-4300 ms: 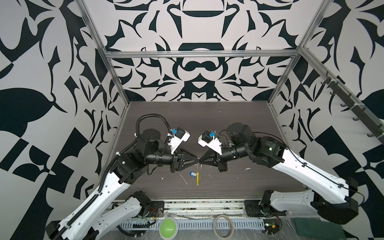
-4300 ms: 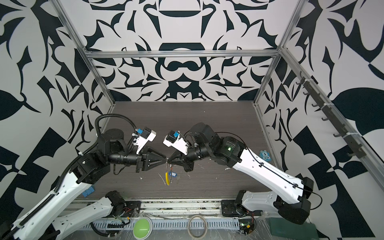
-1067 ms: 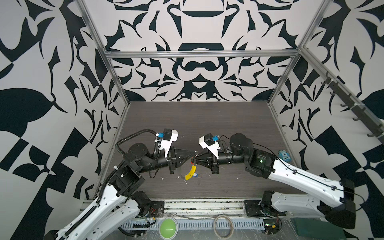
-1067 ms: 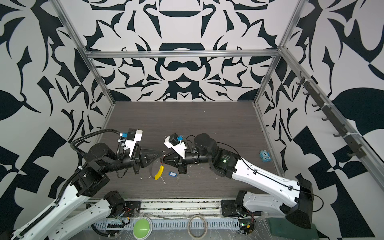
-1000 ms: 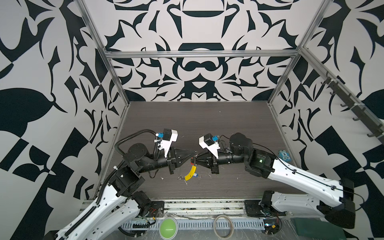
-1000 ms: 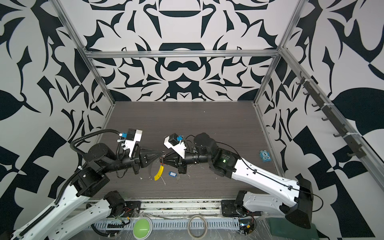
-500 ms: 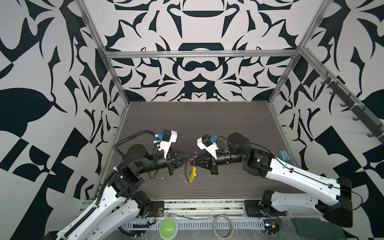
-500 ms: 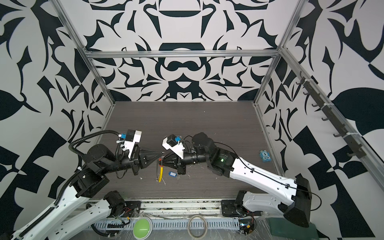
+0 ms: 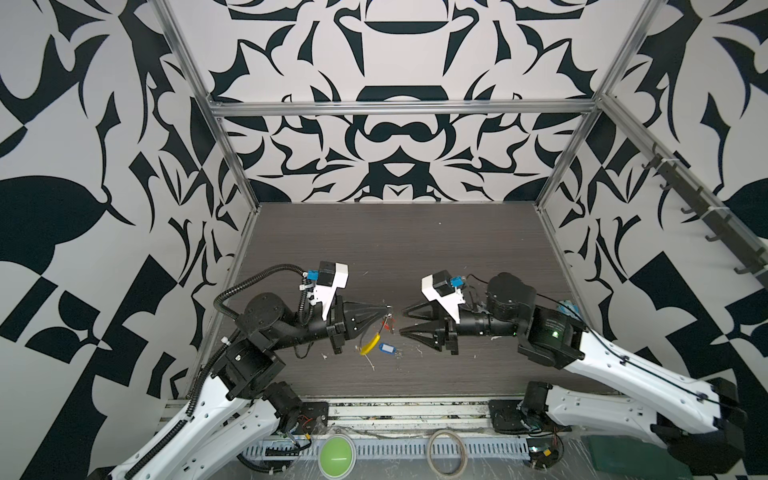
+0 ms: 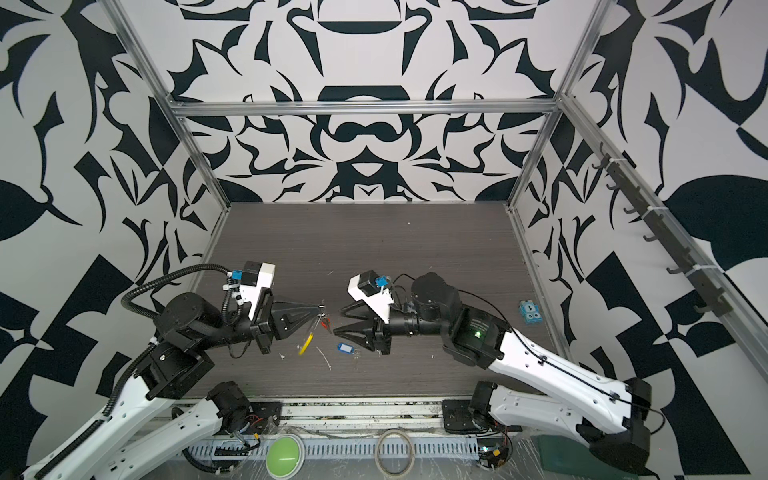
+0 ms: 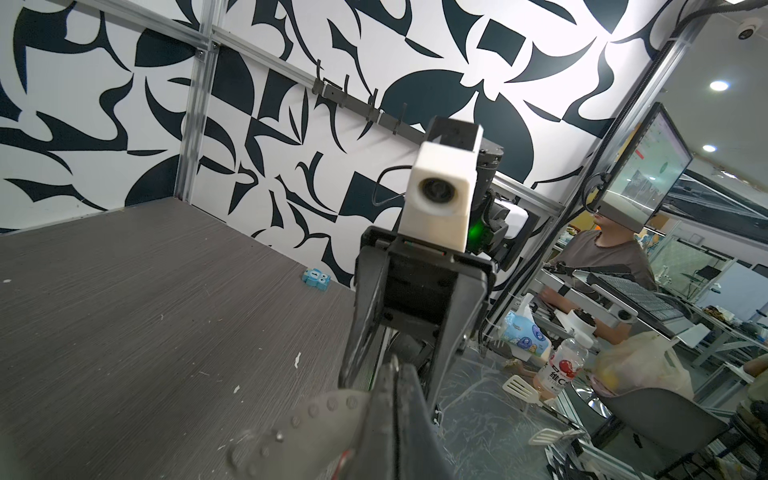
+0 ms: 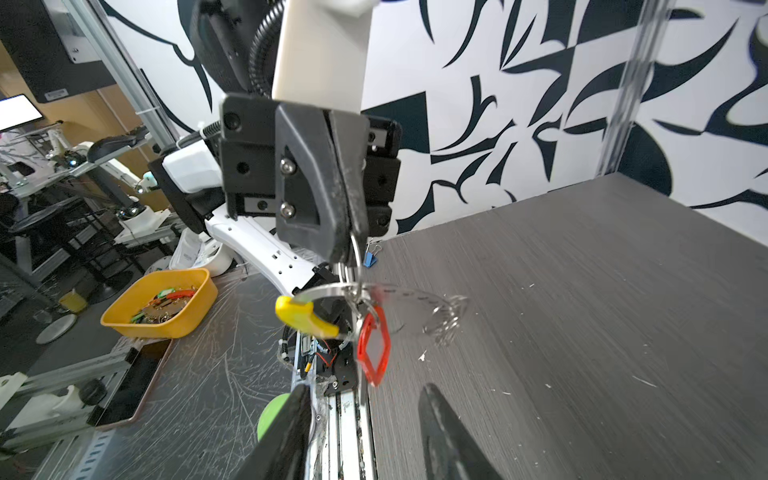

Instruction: Remove the keys from the keyring

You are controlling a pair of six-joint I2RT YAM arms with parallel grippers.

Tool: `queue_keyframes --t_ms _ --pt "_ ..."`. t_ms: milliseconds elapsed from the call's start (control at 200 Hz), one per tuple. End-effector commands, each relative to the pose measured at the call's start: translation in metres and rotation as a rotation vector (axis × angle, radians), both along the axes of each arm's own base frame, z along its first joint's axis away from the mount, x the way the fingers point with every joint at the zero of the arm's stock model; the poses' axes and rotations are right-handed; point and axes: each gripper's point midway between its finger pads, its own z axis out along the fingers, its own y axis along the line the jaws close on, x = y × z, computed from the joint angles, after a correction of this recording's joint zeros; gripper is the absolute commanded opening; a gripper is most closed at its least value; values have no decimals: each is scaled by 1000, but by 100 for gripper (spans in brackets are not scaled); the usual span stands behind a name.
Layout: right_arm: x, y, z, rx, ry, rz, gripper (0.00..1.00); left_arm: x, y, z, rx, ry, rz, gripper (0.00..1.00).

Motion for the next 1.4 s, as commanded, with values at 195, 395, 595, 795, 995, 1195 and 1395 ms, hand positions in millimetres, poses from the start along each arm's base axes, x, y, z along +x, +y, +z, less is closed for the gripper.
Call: queue_keyframes --t_ms 195,395,595,795,995,1195,1395 --pt "1 2 63 250 -47 -3 45 -4 4 8 -77 -52 -4 0" --pt "3 17 63 283 7 38 40 -5 9 13 -112 -67 13 0" --pt "1 22 60 288 35 63 31 -5 10 12 -123 -66 23 0" --pt "-3 26 58 288 56 98 31 -3 12 11 -127 -66 44 0" --pt "-6 29 53 278 72 113 29 -1 13 11 -128 -66 54 0" --pt "-7 33 48 268 91 132 28 1 13 10 -126 -64 63 0" --pt "-8 36 44 260 100 137 17 2 15 9 -128 -66 79 0"
